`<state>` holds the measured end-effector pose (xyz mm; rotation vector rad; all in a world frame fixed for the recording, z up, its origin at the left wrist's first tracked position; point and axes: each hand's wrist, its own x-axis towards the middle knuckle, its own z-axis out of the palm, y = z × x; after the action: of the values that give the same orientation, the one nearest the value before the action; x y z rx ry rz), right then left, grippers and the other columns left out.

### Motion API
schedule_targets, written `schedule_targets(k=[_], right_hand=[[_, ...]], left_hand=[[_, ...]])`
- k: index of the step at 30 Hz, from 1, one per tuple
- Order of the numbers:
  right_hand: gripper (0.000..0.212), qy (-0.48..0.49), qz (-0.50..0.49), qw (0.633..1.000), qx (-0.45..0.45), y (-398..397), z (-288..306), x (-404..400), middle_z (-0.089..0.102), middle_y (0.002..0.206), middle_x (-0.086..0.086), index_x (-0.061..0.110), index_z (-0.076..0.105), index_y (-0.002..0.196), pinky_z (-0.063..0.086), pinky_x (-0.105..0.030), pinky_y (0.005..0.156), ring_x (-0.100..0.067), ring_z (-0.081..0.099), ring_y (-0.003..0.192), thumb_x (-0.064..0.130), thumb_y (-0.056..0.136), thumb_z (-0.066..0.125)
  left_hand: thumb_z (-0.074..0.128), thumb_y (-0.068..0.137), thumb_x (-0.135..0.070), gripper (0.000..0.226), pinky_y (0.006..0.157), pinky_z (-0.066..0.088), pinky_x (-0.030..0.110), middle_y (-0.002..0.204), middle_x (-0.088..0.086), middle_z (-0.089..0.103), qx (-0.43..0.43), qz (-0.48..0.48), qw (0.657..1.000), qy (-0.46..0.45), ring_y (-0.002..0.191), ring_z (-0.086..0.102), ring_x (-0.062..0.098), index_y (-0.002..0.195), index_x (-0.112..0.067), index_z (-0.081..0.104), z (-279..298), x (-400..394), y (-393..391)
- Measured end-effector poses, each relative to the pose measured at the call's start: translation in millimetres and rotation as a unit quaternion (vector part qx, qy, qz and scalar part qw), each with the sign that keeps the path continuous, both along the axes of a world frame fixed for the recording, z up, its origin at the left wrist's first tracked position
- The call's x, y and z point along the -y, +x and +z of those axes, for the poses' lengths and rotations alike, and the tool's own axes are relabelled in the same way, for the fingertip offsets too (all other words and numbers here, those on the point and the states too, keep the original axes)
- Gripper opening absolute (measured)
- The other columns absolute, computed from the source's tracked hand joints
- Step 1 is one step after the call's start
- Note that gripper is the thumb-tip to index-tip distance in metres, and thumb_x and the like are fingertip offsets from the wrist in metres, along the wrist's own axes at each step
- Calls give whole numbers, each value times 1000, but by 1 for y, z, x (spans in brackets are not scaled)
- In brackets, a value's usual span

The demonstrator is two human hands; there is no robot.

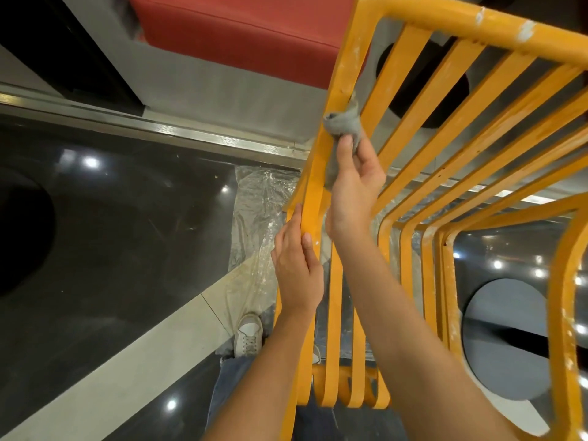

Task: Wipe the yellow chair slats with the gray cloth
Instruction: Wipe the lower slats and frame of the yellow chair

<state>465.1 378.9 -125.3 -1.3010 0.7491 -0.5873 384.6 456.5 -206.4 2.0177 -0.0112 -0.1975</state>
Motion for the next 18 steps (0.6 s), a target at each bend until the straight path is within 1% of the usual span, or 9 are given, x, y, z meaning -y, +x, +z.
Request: schedule_targets(k=[1, 3, 5, 7, 8, 11, 13, 15, 18], right_hand=[[35, -17, 21, 1000, -9, -14, -5, -6, 73, 108, -11, -8, 58, 131, 54, -22, 83, -5, 66, 91, 10, 102, 52], [29, -28, 59, 997, -49, -40, -19, -15, 63, 85, -2, -6, 65, 120, 44, -19, 63, -2, 53, 67, 13, 103, 51], [22, -11, 50, 996, -72, -42, -25, -15, 57, 76, -10, 9, 72, 95, 38, -29, 63, -13, 47, 69, 14, 103, 51], [24, -1, 10, 997, -80, -17, -20, -4, 57, 73, -30, 6, 66, 84, 37, -34, 68, -17, 46, 74, 11, 102, 52], [23, -6, -10, 997, -72, -1, -14, 3, 62, 75, -28, 5, 68, 87, 40, -32, 69, -15, 50, 74, 8, 102, 52], [18, -14, -25, 999, 21, 22, 0, 12, 70, 83, 8, 10, 68, 107, 48, -18, 76, 1, 62, 80, 4, 102, 51], [19, -18, -4, 999, 40, 6, -8, 6, 67, 81, 9, 8, 68, 111, 45, -15, 70, -1, 57, 75, 7, 101, 52], [22, -20, 18, 1000, -9, -19, -20, -5, 62, 78, 3, 1, 68, 115, 40, -20, 63, -8, 49, 70, 7, 102, 51], [22, 7, -5, 997, -73, -12, -28, 2, 62, 67, 9, 6, 70, 97, 40, -20, 60, -2, 50, 64, 7, 103, 50]], left_hand=[[28, 106, -28, 45, 108, 40, 51, 145, -8, 47, -3, -2, 1000, -4, 137, 36, 8, 150, -26, 34, 0, 0, 0], [28, 106, -30, 45, 107, 40, 50, 143, -12, 47, -10, -1, 1000, -18, 136, 36, 4, 150, -30, 32, -1, 0, 0], [29, 105, -31, 45, 106, 42, 48, 142, -11, 48, -7, 6, 1000, -25, 132, 36, -2, 150, -30, 34, -1, 0, 0], [30, 106, -28, 44, 106, 42, 47, 142, -7, 49, -2, 6, 1000, -14, 131, 37, -1, 150, -28, 35, -2, 0, -1], [30, 106, -27, 44, 107, 42, 47, 143, -6, 49, 0, 5, 1000, -7, 132, 37, 1, 150, -28, 35, -3, 0, 0], [30, 107, -25, 44, 108, 42, 44, 144, -4, 49, -3, 10, 1000, 6, 130, 33, -5, 150, -28, 35, -6, 1, 0], [30, 107, -26, 44, 108, 41, 45, 144, -5, 48, -3, 8, 1000, 5, 131, 32, -6, 151, -30, 33, -5, 1, 0], [30, 107, -28, 44, 107, 41, 48, 144, -6, 49, -1, 5, 1000, -7, 134, 36, 2, 150, -32, 32, -4, 0, 0], [30, 106, -29, 44, 106, 43, 48, 143, -5, 49, 1, 4, 1000, -13, 134, 37, 5, 150, -33, 32, -4, 0, -1]])
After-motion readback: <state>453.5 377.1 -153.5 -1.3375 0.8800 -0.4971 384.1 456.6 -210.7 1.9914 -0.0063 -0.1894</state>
